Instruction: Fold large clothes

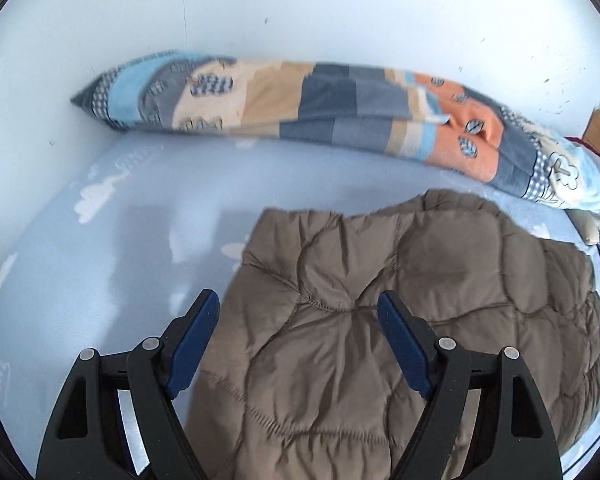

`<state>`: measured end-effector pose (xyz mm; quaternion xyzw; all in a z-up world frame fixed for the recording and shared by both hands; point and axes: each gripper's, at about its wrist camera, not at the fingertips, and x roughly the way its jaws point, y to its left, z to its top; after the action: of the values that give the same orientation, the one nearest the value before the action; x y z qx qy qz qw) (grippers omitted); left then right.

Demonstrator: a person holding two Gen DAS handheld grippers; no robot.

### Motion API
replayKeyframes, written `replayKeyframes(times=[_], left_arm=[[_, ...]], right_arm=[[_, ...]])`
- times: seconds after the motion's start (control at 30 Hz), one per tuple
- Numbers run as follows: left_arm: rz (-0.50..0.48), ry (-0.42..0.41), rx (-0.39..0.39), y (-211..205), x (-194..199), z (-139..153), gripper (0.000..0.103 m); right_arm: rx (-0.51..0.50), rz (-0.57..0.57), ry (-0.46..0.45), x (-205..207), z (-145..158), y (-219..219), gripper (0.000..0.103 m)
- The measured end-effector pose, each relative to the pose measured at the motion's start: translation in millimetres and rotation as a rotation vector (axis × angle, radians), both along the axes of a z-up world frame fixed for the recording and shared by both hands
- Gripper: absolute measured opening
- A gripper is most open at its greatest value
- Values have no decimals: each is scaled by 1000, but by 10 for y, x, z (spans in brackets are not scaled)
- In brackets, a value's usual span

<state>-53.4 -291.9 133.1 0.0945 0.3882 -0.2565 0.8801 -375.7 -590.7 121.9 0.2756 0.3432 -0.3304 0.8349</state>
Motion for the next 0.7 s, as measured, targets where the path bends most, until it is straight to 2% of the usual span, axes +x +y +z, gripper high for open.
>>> replayKeyframes(times=[0.1,0.23,0.37,0.53,0.7], left_arm=[[-19,-67,1,169,-260,221,81],[-36,-172,42,398,-621,427,81],[-54,-203,60,570,-849,496,81],[-74,-206,124,581,-894,252,81],[-74,-167,191,513,-761,-88,81]], right_arm=[[8,22,-16,-134,94,187,71],[-23,75,-1,-258,207,492,71],[-49,120,-14,-333,272,793,71],[12,152,-14,-276,156,919,71],[43,166,70,-110,-100,871,71]])
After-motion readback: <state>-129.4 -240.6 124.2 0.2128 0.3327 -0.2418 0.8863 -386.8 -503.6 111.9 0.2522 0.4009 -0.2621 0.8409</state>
